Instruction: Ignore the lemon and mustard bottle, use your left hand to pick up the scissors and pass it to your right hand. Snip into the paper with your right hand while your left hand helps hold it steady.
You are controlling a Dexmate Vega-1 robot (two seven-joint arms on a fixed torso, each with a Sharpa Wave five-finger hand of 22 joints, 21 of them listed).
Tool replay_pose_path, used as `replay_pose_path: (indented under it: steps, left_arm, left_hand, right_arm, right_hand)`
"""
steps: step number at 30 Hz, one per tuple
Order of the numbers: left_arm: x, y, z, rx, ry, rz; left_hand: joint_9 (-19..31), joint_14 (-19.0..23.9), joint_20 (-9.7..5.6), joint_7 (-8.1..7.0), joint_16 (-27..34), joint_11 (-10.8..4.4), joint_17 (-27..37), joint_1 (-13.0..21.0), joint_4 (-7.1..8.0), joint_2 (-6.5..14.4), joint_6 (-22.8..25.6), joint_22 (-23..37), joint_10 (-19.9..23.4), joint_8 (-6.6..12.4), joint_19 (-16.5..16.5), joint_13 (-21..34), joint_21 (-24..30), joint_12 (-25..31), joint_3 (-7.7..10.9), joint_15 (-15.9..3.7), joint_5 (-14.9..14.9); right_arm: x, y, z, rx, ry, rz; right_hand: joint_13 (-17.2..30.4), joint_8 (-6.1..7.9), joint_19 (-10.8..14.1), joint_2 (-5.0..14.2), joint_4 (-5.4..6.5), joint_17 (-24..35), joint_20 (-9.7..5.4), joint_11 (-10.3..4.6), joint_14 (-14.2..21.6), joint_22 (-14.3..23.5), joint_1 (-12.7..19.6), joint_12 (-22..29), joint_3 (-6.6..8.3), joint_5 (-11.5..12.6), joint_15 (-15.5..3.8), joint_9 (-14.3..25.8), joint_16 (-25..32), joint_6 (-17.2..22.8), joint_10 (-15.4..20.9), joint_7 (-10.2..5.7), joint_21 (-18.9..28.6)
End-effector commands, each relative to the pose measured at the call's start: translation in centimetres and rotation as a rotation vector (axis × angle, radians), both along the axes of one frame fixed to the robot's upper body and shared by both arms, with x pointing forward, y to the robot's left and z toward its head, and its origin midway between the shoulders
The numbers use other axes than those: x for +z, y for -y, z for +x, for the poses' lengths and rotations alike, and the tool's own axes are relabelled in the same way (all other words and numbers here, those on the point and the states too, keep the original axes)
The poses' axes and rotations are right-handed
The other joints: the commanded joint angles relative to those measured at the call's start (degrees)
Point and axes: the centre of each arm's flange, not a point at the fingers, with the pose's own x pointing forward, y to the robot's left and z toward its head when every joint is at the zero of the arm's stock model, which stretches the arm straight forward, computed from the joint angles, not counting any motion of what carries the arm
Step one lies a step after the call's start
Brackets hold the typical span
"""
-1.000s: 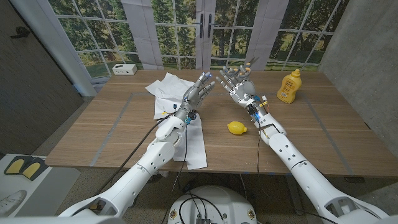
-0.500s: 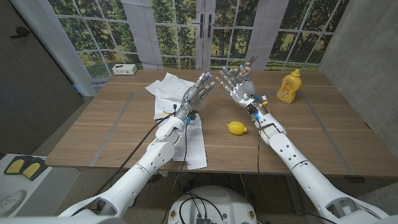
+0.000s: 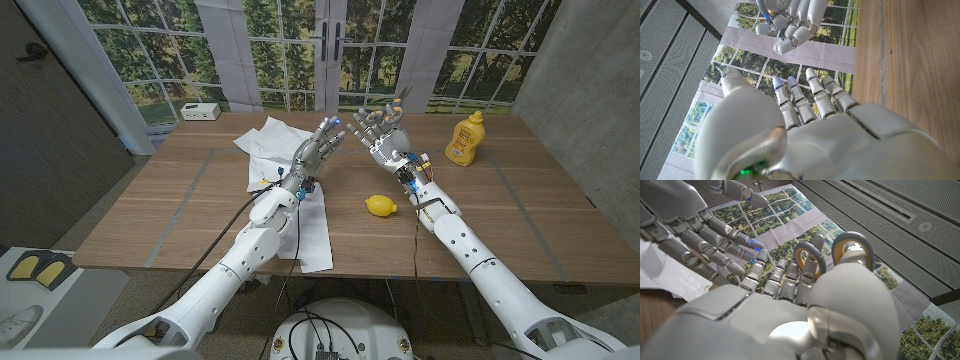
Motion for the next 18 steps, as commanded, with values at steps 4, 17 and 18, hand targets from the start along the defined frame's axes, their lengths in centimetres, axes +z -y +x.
replay_pose_path:
  steps: [4, 17, 18]
  left_arm:
    - [-0.06, -0.13, 0.1, 0.003, -0.003, -0.005]
    - [0.0, -0.16, 0.37, 0.001, -0.005, -0.004]
    - [0.02, -0.15, 0.4, 0.0, -0.006, -0.003]
  left_hand:
    - [0.2, 0.7, -4.75, 0.17, -0.2, -0.09, 0.2, 0.6, 0.43, 0.4, 0.5, 0.3, 0.4, -0.1, 0.6, 0.1, 0.1, 0.0, -0.21, -9.32, -0.3]
    - [0.2, 0.6, -4.77, 0.17, -0.2, -0.08, 0.2, 0.6, 0.5, 0.4, 0.6, 0.3, 0.4, -0.11, 0.6, 0.1, 0.1, 0.0, -0.21, -9.33, -0.3]
    - [0.2, 0.6, -4.76, 0.17, -0.2, -0.08, 0.2, 0.6, 0.5, 0.4, 0.6, 0.3, 0.4, -0.11, 0.6, 0.1, 0.1, 0.0, -0.21, -9.33, -0.3]
  right_arm:
    - [0.04, 0.02, 0.08, 0.006, 0.009, -0.01]
    - [-0.13, 0.01, 0.33, 0.006, 0.008, -0.016]
    - [-0.14, 0.01, 0.33, 0.012, 0.009, -0.012]
  right_hand:
    - [2.0, 0.66, 0.2, 0.24, 0.01, 0.4, 0.37, -0.68, -0.1, 0.1, -0.1, 1.0, -0.66, 0.4, 0.12, 1.6, -0.1, -2.0, -1.1, -0.98, -0.7]
    - [10.3, 3.94, 1.0, 0.21, -0.24, 3.3, -0.08, -1.24, 0.7, 0.4, -0.1, 6.2, -0.8, 0.8, -1.79, 6.3, 1.3, -3.5, -4.6, -2.16, -1.3]
    - [12.0, 4.65, 1.5, 0.15, -0.28, 4.0, -0.33, -1.14, 1.0, 0.5, -0.1, 7.3, -0.85, 0.9, -2.01, 7.1, 1.8, -3.6, -5.3, -2.12, -1.2]
